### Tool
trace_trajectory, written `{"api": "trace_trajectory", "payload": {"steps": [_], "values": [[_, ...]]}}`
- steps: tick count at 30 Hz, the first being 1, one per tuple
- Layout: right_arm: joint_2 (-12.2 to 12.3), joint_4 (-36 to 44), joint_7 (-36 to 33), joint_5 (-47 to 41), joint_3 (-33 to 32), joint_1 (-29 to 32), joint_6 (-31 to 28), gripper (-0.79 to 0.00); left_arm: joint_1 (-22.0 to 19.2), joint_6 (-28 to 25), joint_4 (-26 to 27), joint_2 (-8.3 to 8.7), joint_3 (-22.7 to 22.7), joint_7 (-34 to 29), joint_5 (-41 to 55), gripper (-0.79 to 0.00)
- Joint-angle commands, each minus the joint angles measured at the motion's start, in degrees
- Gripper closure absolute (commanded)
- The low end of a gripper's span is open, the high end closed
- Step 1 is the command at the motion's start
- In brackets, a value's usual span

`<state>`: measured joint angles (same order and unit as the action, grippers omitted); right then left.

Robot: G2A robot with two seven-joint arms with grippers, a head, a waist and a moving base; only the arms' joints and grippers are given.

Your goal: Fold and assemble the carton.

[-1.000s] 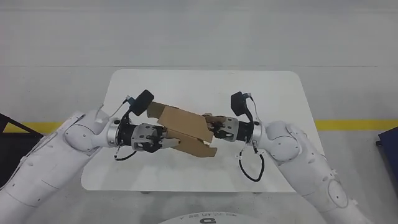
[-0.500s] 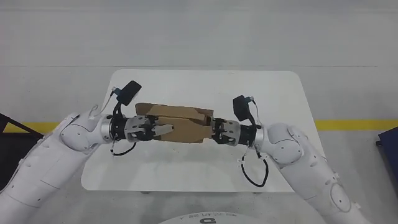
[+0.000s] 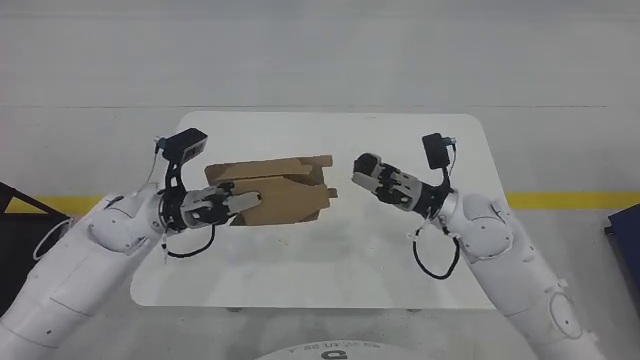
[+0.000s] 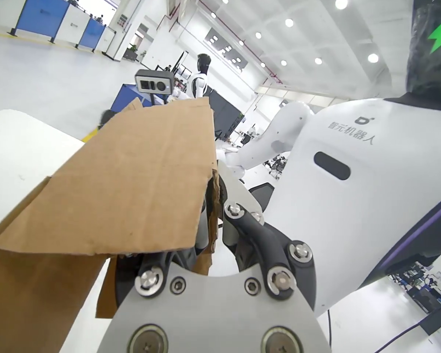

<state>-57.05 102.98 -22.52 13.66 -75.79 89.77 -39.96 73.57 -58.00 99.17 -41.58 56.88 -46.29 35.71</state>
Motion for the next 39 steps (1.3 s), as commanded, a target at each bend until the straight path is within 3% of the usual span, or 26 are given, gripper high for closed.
{"api": "trace_trajectory", "payload": {"steps": [1, 4, 5, 8, 12, 17, 20, 25, 31, 39], "values": [[-0.3, 0.8, -0.7, 0.4, 2.4, -0.7, 0.6, -0.366, 0.1, 0.0, 0.4, 0.52, -1.0, 0.0, 0.6, 0.000], [-0.6, 0.4, -3.7, 0.3, 5.4, -2.5, -0.3, -0.388, -1.2, 0.2, 0.1, 1.10, -3.8, -0.2, 0.2, 0.000], [-0.7, 0.1, -4.4, -0.3, 6.3, -3.2, -0.6, -0.493, -1.8, 0.3, 0.0, 1.20, -4.9, -0.3, 0.6, 0.000], [-0.9, -1.2, -6.9, -3.5, 8.4, -5.1, -2.6, -0.548, -3.8, 1.8, 0.4, 1.30, -9.0, -1.8, 5.8, 0.000], [-0.8, -2.5, -11.2, -9.0, 10.3, -6.7, -6.3, -0.573, -7.2, 7.4, -1.0, 1.10, -11.8, -7.4, 18.2, 0.000], [-0.4, -3.3, -15.2, -14.1, 10.6, -7.6, -8.9, -0.634, -8.7, 18.8, -4.6, -0.09, -9.6, -18.8, 34.1, 0.000], [-0.3, -3.3, -16.1, -16.3, 10.7, -7.7, -9.8, -0.748, -8.2, 25.7, -7.8, -1.64, -6.7, -25.7, 41.0, 0.000], [-0.1, -4.0, -16.0, -19.0, 10.3, -7.9, -9.9, -0.757, -7.4, 32.1, -11.9, -5.05, -3.2, -32.2, 42.1, 0.000], [-0.6, -4.6, -10.6, -14.1, 10.2, -8.5, -4.4, -0.751, -6.3, 37.6, -14.4, -9.06, -0.6, -37.6, 40.8, 0.000], [-1.3, -3.1, -8.0, -9.3, 12.7, -8.5, -3.5, -0.785, -7.0, 41.4, -19.0, -14.10, 0.0, -41.4, 37.7, 0.000]]}}
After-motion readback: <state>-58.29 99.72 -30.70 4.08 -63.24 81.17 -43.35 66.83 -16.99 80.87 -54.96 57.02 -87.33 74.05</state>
